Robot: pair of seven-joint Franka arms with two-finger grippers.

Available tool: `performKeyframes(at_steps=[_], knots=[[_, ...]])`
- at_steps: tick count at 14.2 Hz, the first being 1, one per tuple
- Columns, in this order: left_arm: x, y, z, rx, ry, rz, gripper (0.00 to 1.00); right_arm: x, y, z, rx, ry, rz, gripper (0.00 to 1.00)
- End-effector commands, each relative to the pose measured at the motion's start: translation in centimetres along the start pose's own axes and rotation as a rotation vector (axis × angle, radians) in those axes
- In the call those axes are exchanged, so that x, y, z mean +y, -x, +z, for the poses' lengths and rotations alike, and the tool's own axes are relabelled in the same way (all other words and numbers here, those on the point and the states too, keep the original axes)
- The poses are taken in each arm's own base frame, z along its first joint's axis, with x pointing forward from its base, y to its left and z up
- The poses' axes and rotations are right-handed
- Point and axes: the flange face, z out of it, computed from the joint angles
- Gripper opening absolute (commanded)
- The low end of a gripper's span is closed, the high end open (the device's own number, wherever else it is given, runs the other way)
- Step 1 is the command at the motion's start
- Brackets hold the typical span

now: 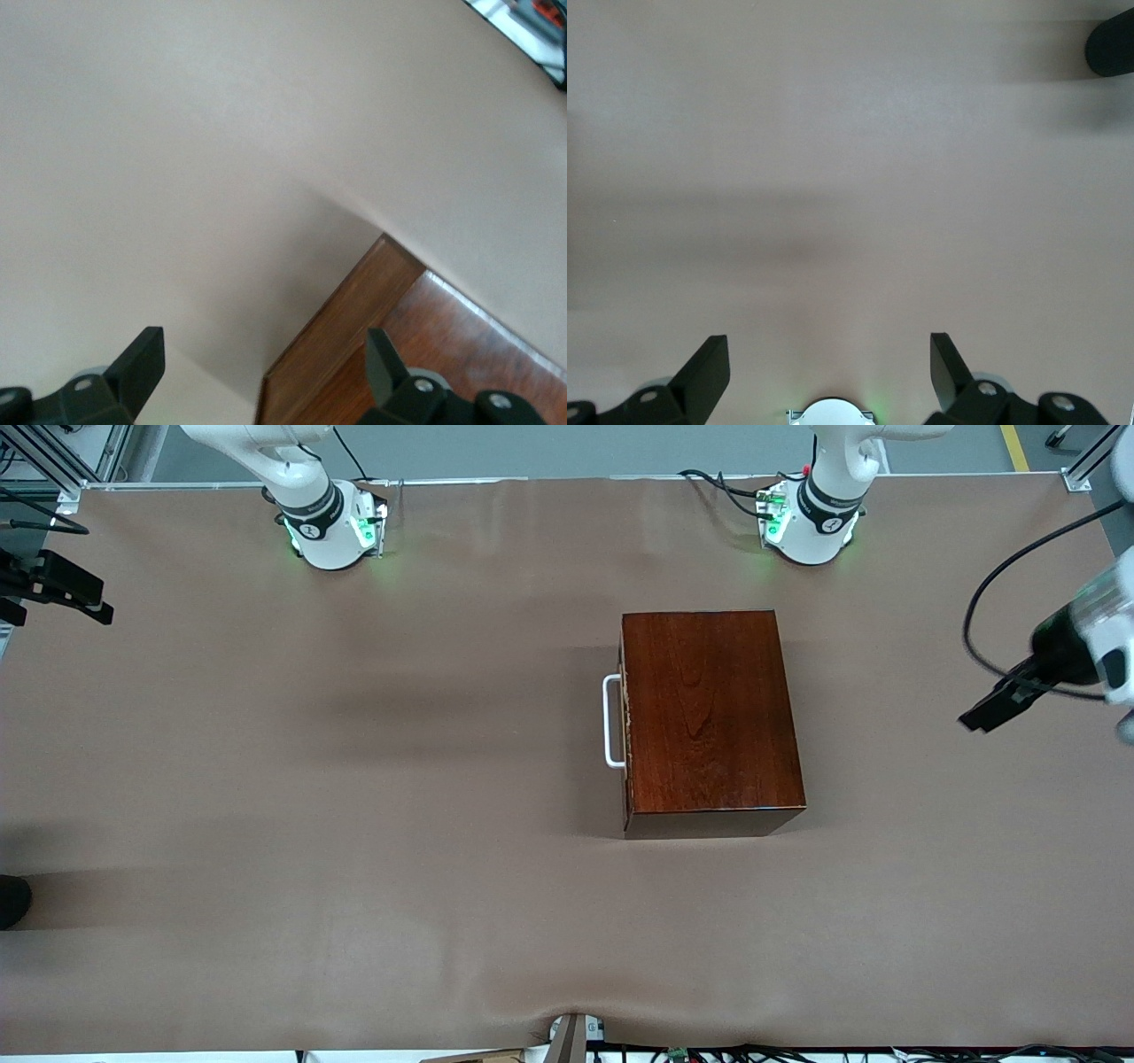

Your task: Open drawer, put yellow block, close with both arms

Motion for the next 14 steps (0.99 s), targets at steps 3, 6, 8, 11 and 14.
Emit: performKeyframes(at_steps=[3,6,8,11,14], knots=[[-2.2,1.9,-2.7,-0.011,0.029,0.219,1.0,0.6,0.6,-0.5,0.002,-0.001,0.006,1.0],[-2.4,2.7,-2.8,-0.04,0.016,0.41,1.0,0.7,0.6,-0.5,0.001,-0.001,0.009,1.0],[-2.6,3.2,-3.2,-0.049,0.014,0.483,1.0,0.9,0.6,-0.4,0.001,-0.002,0.012,1.0],[-3.5,3.6,-4.2,-0.045,0.018,0.587,1.0,0.9,0.6,-0.4,0.001,-0.002,0.012,1.0],[-2.8,3.6,-4.5,-0.035,0.009,0.591,1.0,0.9,0.6,-0.4,-0.001,-0.002,0.012,1.0]])
